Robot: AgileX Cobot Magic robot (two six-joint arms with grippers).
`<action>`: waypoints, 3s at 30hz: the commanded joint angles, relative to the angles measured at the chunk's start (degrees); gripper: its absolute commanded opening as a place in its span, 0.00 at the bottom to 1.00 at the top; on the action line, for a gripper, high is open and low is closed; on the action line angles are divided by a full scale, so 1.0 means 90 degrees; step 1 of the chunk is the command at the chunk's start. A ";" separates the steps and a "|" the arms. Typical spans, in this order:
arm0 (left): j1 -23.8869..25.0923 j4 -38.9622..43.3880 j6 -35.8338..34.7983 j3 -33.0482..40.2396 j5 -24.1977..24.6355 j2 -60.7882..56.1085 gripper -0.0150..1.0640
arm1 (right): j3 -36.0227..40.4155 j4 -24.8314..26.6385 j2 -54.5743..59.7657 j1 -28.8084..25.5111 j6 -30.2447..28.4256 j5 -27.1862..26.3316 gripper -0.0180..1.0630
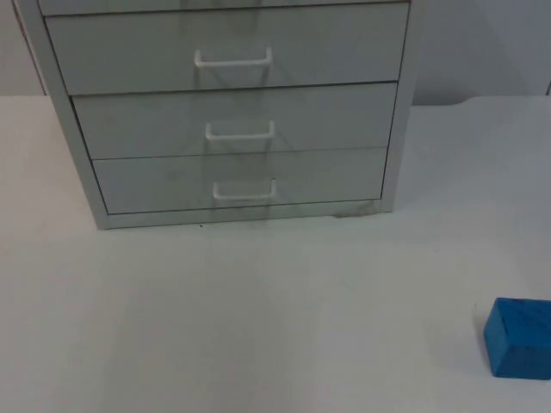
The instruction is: Open the drawer with the left hand, place the block into the drawer with the right hand, then close the drawer with the left hand.
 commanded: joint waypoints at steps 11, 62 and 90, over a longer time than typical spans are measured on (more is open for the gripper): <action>-0.0015 -0.3200 0.3384 -0.0203 -0.0064 0.1377 0.46 | -0.0035 0.0016 0.0037 -0.0037 0.0011 -0.0218 0.99; -0.4881 0.6763 -0.1126 -0.2716 -0.2620 0.8432 0.63 | 0.0298 0.0016 0.0037 -0.0037 0.0009 -0.0381 0.99; -0.4212 0.7281 -0.1377 -0.3597 -0.3231 0.9474 0.60 | 0.0298 0.0016 0.0037 -0.0037 0.0009 -0.0537 0.99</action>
